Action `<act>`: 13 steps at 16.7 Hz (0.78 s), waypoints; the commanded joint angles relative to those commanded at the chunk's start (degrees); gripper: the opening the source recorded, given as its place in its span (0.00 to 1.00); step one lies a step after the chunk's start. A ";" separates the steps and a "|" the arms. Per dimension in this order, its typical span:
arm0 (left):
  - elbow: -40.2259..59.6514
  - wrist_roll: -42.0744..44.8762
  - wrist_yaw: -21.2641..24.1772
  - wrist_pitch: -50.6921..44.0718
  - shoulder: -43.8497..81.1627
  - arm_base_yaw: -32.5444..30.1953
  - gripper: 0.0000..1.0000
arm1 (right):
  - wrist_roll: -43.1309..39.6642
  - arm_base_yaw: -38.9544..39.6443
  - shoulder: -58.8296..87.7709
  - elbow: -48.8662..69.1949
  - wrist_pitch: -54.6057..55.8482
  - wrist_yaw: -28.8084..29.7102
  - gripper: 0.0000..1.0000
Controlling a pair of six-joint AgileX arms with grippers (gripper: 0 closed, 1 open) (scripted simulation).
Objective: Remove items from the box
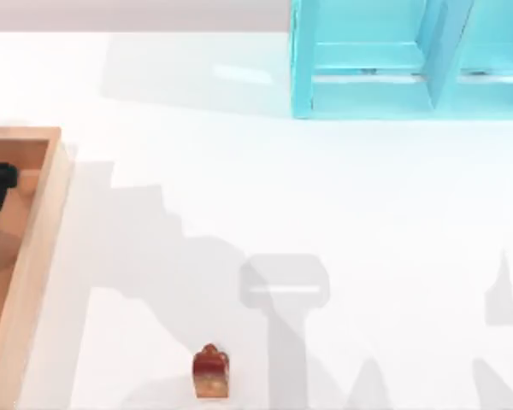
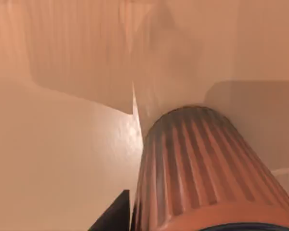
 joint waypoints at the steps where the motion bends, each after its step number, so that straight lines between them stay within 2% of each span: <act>1: 0.00 0.00 0.00 0.00 0.00 0.00 0.55 | 0.00 0.00 0.00 0.00 0.00 0.00 1.00; 8: 0.00 0.00 0.00 0.00 0.00 0.00 0.02 | 0.00 0.00 0.00 0.00 0.00 0.00 1.00; 13: 0.00 0.00 0.00 0.00 0.00 0.00 0.00 | 0.00 0.00 0.00 0.00 0.00 0.00 1.00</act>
